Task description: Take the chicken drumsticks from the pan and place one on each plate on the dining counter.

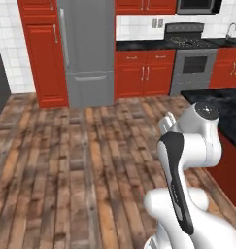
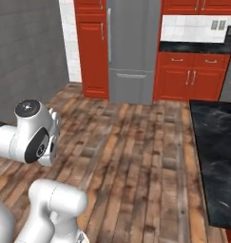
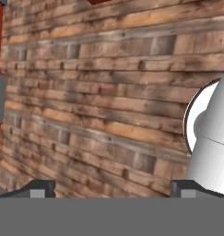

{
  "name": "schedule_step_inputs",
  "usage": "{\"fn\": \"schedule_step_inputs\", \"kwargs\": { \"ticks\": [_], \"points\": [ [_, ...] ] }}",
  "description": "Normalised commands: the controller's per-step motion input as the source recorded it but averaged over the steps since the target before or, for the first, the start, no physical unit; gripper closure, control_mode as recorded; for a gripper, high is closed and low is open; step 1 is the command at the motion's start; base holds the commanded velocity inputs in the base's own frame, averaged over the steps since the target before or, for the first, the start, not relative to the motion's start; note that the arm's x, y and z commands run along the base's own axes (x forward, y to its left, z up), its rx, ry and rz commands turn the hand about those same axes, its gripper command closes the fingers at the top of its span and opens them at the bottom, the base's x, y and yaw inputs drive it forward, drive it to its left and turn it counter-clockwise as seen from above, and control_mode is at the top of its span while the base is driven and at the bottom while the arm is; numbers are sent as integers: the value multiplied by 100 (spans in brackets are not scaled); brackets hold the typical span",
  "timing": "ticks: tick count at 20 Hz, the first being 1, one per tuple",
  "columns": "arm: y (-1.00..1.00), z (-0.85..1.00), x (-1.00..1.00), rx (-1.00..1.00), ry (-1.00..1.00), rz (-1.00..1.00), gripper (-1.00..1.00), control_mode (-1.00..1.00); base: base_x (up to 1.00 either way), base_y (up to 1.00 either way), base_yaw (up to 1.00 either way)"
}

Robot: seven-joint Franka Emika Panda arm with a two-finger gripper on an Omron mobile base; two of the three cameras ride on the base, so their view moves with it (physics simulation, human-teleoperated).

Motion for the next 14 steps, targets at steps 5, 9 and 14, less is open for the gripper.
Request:
{"fn": "schedule_step_inputs", "kwargs": {
  "ticks": [5, 9, 14],
  "points": [
    [0, 0, 0, 0, 0, 0, -100, 100, 100, 30, -13],
    [0, 0, 0, 0, 0, 0, -100, 100, 100, 3, -16],
    [0, 0, 0, 0, 0, 0, -100, 100, 100, 0, -34]
  ]
}}
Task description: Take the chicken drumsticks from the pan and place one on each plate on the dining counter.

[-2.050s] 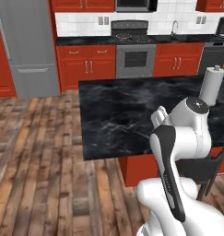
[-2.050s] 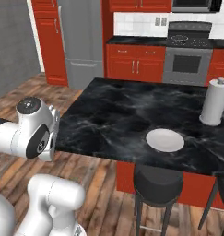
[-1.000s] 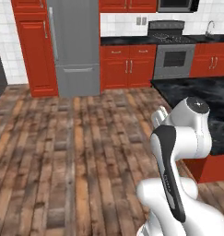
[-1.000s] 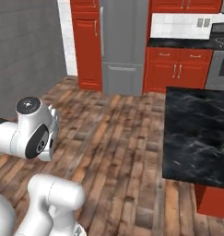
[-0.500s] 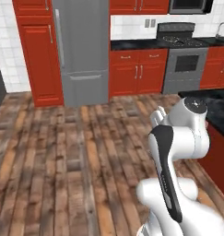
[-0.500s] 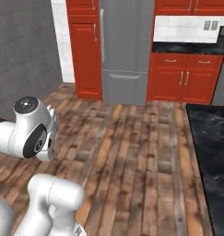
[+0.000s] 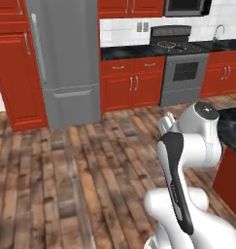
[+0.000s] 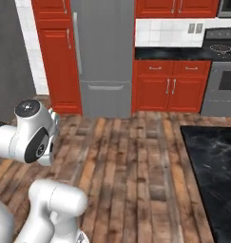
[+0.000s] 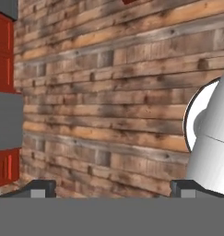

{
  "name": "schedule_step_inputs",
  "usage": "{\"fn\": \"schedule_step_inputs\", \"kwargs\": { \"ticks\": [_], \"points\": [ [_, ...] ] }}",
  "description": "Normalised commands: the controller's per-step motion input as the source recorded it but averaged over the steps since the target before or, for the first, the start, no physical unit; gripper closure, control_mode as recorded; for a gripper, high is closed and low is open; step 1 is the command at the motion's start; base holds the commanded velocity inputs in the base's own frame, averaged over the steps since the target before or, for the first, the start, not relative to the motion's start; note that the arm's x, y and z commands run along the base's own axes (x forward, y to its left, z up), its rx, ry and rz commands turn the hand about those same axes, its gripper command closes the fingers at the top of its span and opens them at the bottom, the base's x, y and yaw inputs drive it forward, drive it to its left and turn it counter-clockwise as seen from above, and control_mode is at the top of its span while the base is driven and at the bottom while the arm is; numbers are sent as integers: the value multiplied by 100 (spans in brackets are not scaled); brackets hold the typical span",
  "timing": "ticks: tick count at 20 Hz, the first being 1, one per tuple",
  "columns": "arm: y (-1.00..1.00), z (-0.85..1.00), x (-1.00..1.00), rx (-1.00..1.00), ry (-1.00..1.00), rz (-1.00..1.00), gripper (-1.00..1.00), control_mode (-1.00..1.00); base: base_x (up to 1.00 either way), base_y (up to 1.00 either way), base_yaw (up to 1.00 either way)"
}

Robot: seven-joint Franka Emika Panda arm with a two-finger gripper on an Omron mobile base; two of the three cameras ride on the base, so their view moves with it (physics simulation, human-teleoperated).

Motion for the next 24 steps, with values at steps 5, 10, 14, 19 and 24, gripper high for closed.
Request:
{"fn": "schedule_step_inputs", "kwargs": {
  "ticks": [5, 10, 14, 19, 24],
  "points": [
    [0, 0, 0, 0, 0, 0, -100, 100, 100, 0, -42],
    [0, 0, 0, 0, 0, 0, -100, 100, 100, 1, -45],
    [0, 0, 0, 0, 0, 0, -100, 100, 100, 11, -39],
    [0, 0, 0, 0, 0, 0, -100, 100, 100, 19, -30],
    [0, 0, 0, 0, 0, 0, -100, 100, 100, 5, -24]
  ]
}}
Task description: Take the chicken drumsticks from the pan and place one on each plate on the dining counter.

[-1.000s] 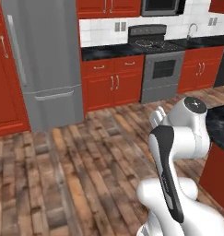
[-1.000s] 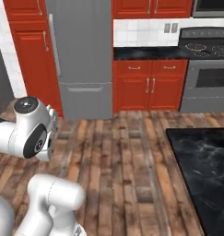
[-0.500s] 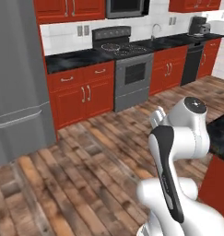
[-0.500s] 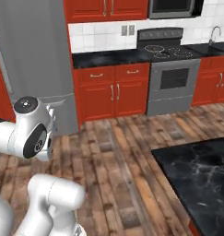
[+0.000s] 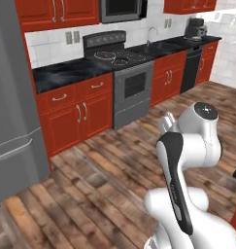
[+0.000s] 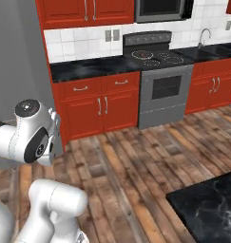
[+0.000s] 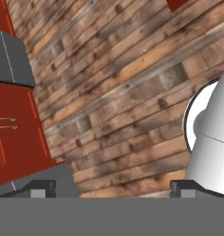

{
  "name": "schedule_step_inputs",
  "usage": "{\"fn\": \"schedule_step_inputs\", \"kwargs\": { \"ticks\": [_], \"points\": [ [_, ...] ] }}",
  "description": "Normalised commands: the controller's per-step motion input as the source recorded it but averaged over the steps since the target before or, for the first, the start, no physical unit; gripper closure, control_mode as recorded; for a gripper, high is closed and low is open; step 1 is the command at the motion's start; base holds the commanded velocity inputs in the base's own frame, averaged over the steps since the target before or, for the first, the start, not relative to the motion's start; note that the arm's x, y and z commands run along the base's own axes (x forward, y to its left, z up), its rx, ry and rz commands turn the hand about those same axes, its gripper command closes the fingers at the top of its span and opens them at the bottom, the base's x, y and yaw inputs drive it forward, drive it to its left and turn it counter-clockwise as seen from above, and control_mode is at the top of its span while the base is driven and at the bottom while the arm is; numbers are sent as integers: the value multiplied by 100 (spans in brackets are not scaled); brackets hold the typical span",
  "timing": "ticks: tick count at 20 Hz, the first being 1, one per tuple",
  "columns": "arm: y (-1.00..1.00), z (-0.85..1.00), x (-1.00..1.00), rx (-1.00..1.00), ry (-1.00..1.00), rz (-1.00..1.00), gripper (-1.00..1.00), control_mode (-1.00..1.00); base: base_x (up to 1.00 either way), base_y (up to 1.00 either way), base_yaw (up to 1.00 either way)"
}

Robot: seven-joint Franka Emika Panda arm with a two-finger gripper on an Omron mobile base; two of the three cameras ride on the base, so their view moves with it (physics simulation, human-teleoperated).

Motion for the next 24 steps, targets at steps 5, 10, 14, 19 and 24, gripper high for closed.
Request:
{"fn": "schedule_step_inputs", "kwargs": {
  "ticks": [5, 10, 14, 19, 24],
  "points": [
    [0, 0, 0, 0, 0, 0, -100, 100, 100, 0, -12],
    [0, 0, 0, 0, 0, 0, -100, 100, 100, -8, -1],
    [0, 0, 0, 0, 0, 0, -100, 100, 100, -23, 0],
    [0, 0, 0, 0, 0, 0, -100, 100, 100, -33, 1],
    [0, 0, 0, 0, 0, 0, -100, 100, 100, -38, 3]
  ]
}}
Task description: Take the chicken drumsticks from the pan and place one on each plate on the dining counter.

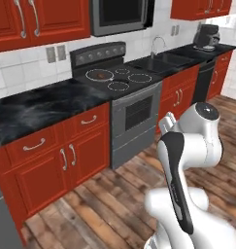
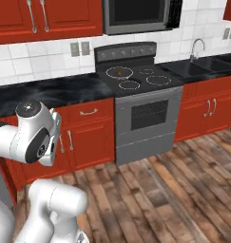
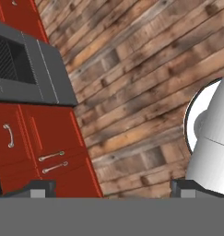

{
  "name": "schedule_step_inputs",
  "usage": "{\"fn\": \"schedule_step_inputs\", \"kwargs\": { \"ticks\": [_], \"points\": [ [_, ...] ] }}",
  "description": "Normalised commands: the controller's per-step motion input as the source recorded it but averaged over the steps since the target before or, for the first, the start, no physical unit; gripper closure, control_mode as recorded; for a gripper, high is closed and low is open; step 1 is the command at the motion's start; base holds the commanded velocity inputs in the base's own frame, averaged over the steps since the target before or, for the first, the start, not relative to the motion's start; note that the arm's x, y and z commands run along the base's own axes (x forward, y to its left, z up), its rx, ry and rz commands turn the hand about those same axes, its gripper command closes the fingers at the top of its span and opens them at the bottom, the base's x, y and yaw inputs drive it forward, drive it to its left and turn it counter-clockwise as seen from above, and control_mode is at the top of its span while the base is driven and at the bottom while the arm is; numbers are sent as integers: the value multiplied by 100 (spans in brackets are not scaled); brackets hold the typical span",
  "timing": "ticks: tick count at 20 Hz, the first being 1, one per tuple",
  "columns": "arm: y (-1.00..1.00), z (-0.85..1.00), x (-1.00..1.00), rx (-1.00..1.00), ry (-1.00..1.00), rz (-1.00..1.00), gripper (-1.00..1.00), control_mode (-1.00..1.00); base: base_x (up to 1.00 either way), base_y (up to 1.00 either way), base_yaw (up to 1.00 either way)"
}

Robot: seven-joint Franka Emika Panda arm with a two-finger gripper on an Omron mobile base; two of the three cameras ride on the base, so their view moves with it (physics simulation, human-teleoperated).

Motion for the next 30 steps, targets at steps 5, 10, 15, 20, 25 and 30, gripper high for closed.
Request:
{"fn": "schedule_step_inputs", "kwargs": {
  "ticks": [5, 10, 15, 20, 25, 30],
  "points": [
    [0, 0, 0, 0, 0, 0, -100, 100, 100, -34, 3],
    [0, 0, 0, 0, 0, 0, -100, 100, 100, -20, 6],
    [0, 0, 0, 0, 0, 0, -100, 100, 100, -13, 10],
    [0, 0, 0, 0, 0, 0, -100, 100, 86, -14, 19],
    [0, 0, 0, 0, 0, 0, -100, 100, 51, -19, 30],
    [0, 0, 0, 0, 0, 0, -100, 100, 30, -24, 30]
  ]
}}
